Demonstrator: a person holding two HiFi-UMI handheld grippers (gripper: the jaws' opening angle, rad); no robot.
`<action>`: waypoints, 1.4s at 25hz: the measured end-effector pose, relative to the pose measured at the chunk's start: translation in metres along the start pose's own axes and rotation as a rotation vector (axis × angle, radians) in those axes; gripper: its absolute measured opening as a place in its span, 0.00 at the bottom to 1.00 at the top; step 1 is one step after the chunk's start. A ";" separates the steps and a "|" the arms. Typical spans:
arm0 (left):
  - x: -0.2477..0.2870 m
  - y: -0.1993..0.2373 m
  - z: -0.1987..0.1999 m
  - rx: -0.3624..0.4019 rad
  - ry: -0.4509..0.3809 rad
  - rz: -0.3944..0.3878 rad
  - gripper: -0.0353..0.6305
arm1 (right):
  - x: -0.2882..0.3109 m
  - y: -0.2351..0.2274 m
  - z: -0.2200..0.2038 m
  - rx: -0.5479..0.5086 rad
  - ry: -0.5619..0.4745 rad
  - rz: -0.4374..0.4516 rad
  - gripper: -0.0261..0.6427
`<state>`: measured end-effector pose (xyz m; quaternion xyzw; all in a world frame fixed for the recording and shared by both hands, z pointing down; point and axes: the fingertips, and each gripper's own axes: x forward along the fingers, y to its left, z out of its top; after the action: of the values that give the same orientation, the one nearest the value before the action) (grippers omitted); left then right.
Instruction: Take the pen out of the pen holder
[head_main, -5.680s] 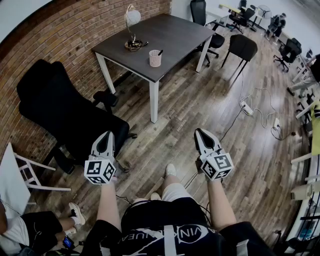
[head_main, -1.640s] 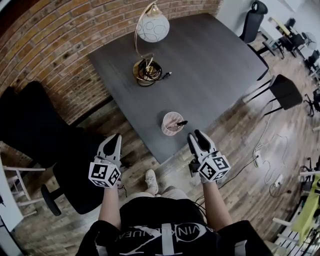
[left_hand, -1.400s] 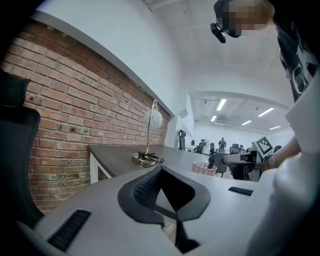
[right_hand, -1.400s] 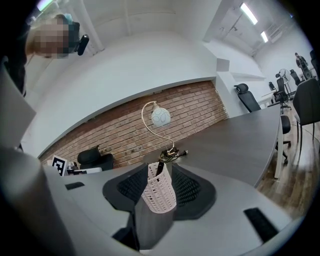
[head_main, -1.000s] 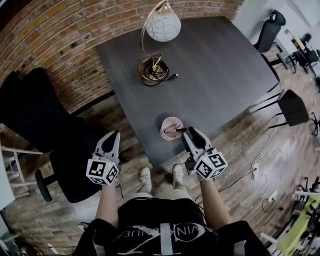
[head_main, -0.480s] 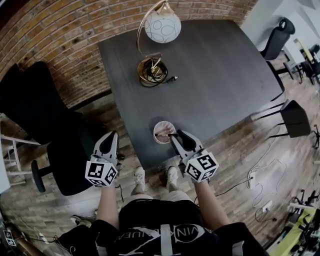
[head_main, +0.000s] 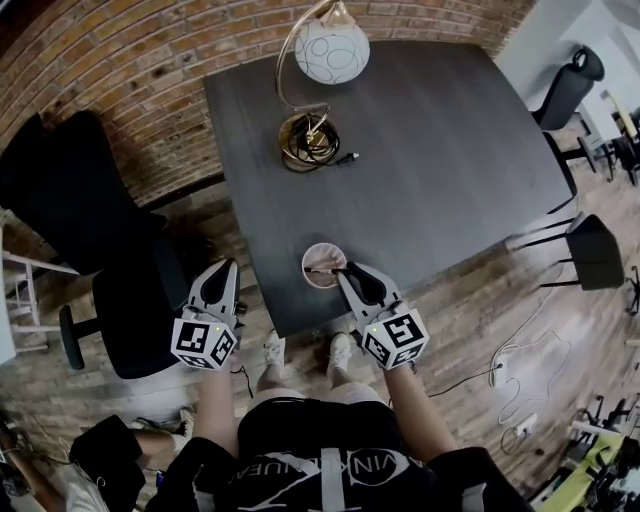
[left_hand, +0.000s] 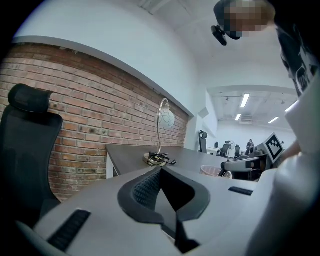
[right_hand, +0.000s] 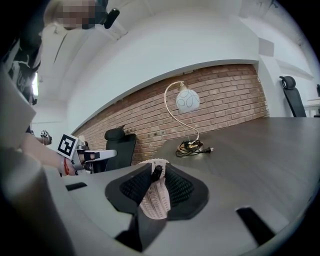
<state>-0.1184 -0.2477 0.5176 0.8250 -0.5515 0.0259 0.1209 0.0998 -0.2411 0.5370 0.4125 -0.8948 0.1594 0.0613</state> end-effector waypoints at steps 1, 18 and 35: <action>0.000 0.000 -0.001 -0.002 0.001 0.005 0.07 | 0.000 0.000 0.000 -0.005 0.002 0.003 0.17; -0.004 0.003 -0.006 -0.014 -0.001 0.064 0.07 | 0.006 -0.003 0.010 -0.038 -0.002 0.065 0.13; -0.007 0.003 0.007 0.004 -0.015 0.068 0.07 | -0.004 0.000 0.032 -0.047 -0.038 0.107 0.13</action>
<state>-0.1245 -0.2435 0.5101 0.8061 -0.5802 0.0248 0.1142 0.1032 -0.2493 0.5057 0.3653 -0.9201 0.1336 0.0455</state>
